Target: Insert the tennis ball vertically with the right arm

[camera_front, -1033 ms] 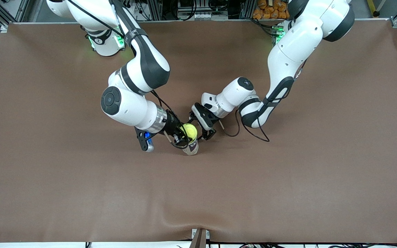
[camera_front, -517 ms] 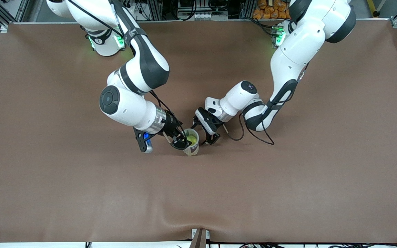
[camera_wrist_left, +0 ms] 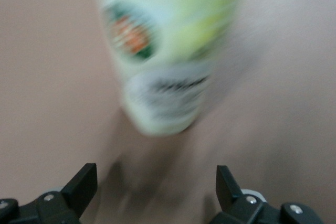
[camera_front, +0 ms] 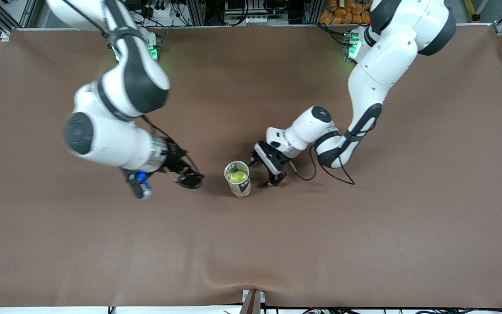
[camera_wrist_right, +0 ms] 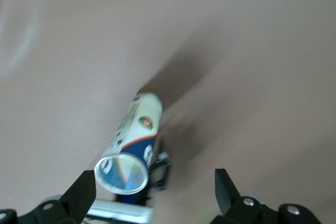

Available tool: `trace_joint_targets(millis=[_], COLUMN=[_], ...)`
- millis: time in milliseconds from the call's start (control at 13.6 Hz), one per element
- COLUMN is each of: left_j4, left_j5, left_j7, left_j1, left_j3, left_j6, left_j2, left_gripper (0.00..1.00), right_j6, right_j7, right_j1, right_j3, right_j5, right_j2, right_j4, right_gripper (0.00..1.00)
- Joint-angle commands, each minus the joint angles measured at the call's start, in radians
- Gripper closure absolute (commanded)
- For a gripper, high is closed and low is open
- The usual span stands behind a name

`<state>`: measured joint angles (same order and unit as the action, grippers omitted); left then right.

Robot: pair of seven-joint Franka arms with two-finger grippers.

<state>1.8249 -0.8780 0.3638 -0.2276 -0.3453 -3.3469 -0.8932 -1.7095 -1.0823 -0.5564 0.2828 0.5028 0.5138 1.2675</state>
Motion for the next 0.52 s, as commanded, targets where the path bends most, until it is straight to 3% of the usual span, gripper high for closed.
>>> trace_joint_targets(millis=[0,221,443], left_j4=[0.088,0.137,0.113], left_j5=[-0.116,-0.173,-0.164], left_j7=[0.015,0.02,0.029], left_j1=[0.214,0.437,0.548], left_j3=[-0.093,-0.225,-0.313], left_j6=[0.0,0.003,0.02], left_j2=[0.043,0.048,0.048], left_gripper=[0.0,0.0,0.0], right_j6=[0.123,0.23,0.298], right_j7=[0.238,0.529,0.74], right_j1=[0.082,0.145,0.268], right_j3=[-0.005,-0.007,-0.028], right_j5=[-0.067,-0.206,-0.228], right_j2=[-0.047,-0.066,-0.099], right_j4=[0.007,0.015,0.015], right_gripper=[0.0,0.0,0.0])
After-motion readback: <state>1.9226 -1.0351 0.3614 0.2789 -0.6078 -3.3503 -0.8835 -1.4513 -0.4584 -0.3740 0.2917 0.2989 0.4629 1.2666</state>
